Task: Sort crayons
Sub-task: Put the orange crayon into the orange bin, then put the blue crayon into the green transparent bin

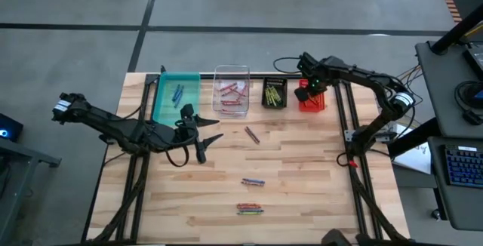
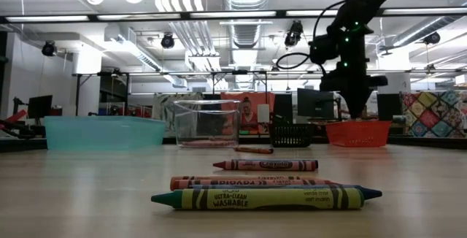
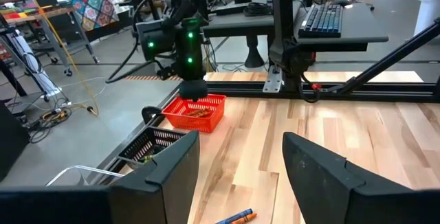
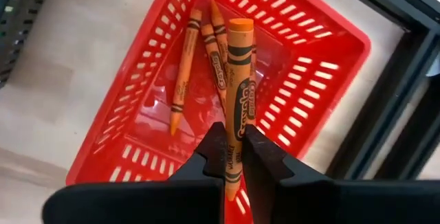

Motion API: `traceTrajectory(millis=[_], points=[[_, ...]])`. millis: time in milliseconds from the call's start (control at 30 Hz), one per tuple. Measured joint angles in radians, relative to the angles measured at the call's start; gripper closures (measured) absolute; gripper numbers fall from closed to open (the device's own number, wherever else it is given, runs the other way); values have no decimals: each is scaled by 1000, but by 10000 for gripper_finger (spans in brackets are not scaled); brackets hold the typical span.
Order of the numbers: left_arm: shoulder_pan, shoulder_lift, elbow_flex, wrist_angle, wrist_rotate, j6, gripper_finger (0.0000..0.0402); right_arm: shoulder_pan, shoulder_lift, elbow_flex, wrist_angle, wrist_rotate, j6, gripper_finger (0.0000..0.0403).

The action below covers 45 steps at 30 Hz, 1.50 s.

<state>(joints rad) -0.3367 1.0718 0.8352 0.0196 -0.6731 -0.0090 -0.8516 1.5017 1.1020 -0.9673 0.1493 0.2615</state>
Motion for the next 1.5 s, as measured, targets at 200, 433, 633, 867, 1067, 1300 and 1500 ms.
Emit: traceTrajectory(millis=[200,433,633,867,1067,1300,1500], points=[[0,0,0,0,0,0,209,0,0,-41,95,0,-13,387],[0,0,0,-1,0,0,209,0,0,-72,176,1,-13,353],[0,1,0,-5,0,0,209,0,0,-73,176,1,-11,328],[0,2,0,-19,0,-11,209,3,-11,-24,169,-1,-30,328],[0,9,0,-50,1,-52,209,42,-70,55,165,-52,-23,328],[0,46,0,-63,1,-53,209,169,-141,119,161,-54,7,328],[0,70,0,-66,2,-53,209,333,-180,136,173,-54,39,332]])
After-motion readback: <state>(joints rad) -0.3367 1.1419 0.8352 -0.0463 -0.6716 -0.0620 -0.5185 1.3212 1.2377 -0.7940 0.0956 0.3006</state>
